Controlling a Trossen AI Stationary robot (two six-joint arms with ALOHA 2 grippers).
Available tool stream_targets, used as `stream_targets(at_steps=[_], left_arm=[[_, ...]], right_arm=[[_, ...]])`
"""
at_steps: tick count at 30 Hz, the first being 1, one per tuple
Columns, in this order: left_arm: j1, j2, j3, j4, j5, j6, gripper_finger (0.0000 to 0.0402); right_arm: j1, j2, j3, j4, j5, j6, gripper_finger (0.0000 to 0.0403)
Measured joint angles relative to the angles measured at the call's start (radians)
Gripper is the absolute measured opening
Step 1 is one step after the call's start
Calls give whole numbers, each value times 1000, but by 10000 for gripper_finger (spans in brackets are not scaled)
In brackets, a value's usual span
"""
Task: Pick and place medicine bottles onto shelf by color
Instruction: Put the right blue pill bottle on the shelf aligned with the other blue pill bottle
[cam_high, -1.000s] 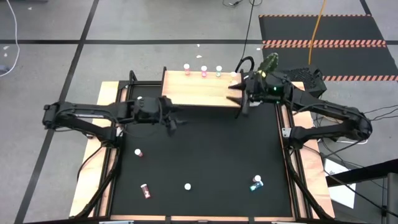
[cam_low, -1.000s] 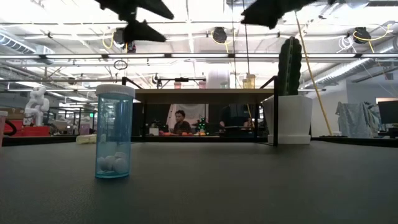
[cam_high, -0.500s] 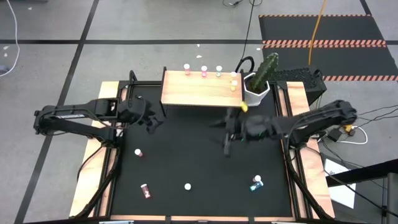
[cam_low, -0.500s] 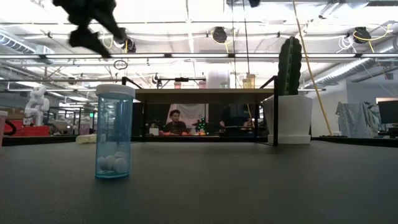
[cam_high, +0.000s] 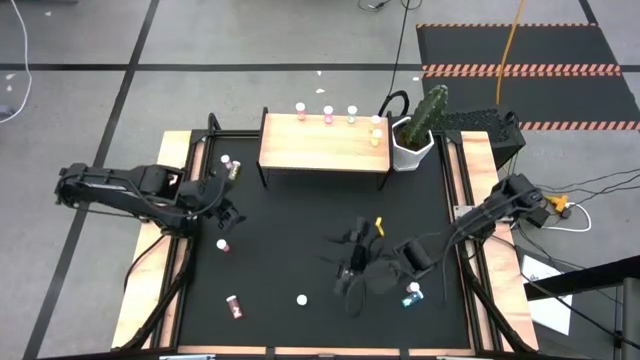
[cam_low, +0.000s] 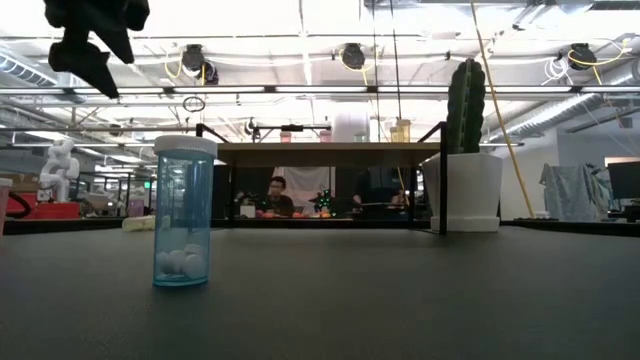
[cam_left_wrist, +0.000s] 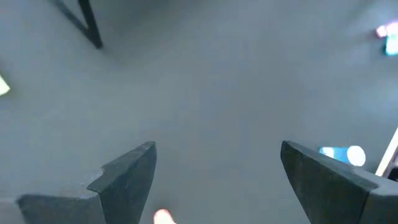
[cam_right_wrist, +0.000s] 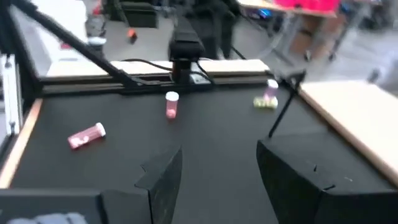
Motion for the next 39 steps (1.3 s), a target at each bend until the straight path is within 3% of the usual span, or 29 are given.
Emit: stream_targets(at_steps=[7,11,15,19,24,27,32,39], left_arm=[[-141,0,0,63,-167,-72,344],[-181,0,0,8,-292,-142,344],[-186,0,0,-102,-297,-228,344],[-185,0,0,-186,-294,-285,344],[-207,11,0,-95,-260,-194,344],[-253,35,0,-17,-256,-164,344],[-345,102,0,48,-256,-241,344],[-464,247,0,49,-257,-328,344]], right_arm=[[47,-1,-38,-101,27,257,201],[45,-3,-116,-122,24,430,201],[49,-12,-129,-98,10,583,201],[49,-13,-130,-95,-74,588,201],[49,-14,-130,23,-162,507,192],[45,-14,-130,46,-166,595,181],[39,-44,-131,-75,-167,759,162],[84,-194,-131,-477,-135,1039,127]])
